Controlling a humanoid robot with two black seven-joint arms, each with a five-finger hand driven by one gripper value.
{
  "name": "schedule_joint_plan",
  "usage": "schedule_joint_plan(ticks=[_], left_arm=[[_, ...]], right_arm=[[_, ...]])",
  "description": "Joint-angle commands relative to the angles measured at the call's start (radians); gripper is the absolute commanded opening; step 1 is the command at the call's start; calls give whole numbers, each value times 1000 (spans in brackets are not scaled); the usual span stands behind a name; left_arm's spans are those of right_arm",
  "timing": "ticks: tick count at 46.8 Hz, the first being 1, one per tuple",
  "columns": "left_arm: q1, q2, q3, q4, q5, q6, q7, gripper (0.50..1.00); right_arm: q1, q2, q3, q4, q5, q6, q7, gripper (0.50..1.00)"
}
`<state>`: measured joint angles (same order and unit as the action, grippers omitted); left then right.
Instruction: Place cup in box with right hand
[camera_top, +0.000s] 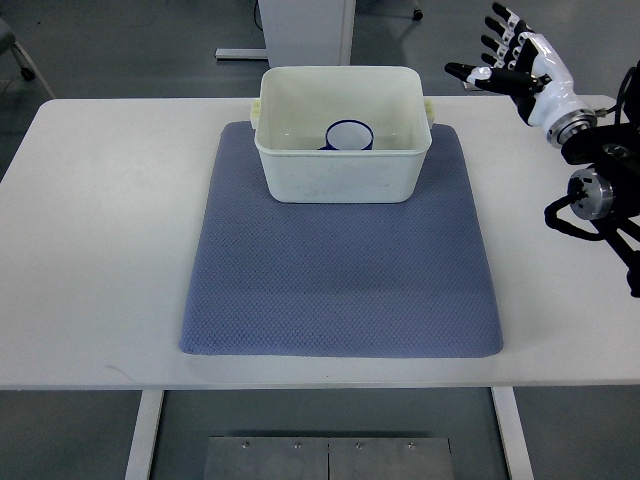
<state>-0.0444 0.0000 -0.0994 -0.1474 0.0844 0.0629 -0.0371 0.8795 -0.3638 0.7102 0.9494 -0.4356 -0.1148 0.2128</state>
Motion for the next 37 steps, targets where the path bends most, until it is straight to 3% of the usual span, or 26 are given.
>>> schedule_joint_plan(ticks=[1,37], left_arm=[[0,0,0,0,0,0,0,1000],[0,0,0,0,0,0,0,1000]], right_arm=[[-53,0,54,9,0,18,-9,1000],[-298,161,327,3,24,27,-6,1000]])
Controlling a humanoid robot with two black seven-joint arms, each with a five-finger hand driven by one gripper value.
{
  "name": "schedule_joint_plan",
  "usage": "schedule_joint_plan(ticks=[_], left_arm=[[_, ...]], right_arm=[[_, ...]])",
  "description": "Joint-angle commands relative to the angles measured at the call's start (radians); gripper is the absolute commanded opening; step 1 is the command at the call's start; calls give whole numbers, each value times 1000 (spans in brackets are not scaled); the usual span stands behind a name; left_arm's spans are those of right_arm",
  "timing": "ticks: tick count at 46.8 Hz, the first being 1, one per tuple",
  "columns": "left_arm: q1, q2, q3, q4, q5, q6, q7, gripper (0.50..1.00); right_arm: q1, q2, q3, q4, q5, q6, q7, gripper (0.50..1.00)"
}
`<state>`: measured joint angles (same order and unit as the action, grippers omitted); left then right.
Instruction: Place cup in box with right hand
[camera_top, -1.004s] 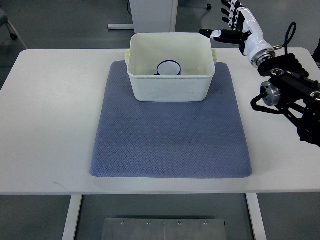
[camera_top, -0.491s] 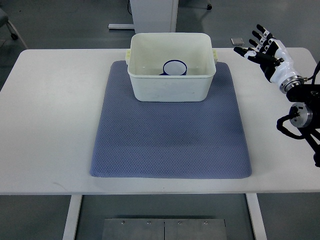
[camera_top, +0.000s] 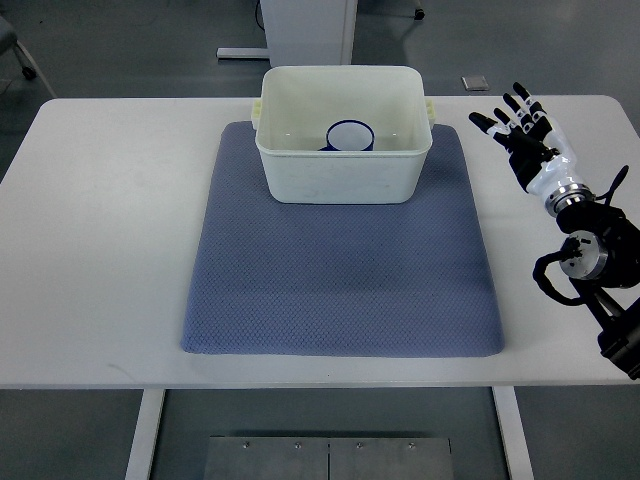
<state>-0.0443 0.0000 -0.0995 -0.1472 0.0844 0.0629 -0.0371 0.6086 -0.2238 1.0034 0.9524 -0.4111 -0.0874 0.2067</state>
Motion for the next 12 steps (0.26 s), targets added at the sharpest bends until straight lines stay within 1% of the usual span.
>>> schedule_joint_plan(ticks=[1,12], left_arm=[[0,0,3,0,0,0,0,1000],[0,0,0,0,0,0,0,1000]], right_arm=[[-36,26,43,0,0,0,2,1000],[-93,75,64,3,0,0,14,1000]])
